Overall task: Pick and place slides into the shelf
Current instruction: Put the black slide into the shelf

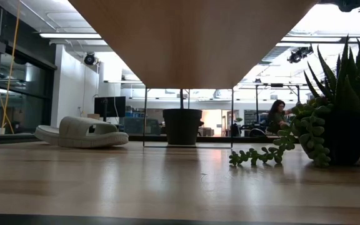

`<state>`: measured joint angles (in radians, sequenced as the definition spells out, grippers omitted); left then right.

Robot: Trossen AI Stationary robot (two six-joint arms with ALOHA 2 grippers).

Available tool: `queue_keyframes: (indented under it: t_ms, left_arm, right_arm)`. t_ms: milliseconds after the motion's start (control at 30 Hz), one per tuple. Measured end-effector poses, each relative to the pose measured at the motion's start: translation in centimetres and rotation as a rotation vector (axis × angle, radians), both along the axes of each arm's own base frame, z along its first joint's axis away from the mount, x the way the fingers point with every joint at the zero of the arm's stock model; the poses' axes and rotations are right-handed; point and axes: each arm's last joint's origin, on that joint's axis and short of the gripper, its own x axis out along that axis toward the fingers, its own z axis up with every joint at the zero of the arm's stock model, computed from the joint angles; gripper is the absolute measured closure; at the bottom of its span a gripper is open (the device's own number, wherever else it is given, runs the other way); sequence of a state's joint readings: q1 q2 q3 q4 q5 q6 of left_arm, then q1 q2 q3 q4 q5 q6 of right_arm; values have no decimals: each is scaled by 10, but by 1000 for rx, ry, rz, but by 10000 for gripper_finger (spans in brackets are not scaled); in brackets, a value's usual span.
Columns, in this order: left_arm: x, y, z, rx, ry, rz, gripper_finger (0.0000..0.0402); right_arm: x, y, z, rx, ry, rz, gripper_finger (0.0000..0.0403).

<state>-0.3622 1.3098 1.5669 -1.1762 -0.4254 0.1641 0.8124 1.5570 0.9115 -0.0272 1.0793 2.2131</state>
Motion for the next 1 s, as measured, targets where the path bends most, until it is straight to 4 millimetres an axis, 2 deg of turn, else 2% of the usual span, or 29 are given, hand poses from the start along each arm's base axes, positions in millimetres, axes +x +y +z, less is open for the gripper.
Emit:
queue_keyframes:
  t_ms: [1000]
  left_arm:
    - [0,1,0,20,-7,26,284]
  right_arm:
    - [-2,1,-6,40,94,86,336]
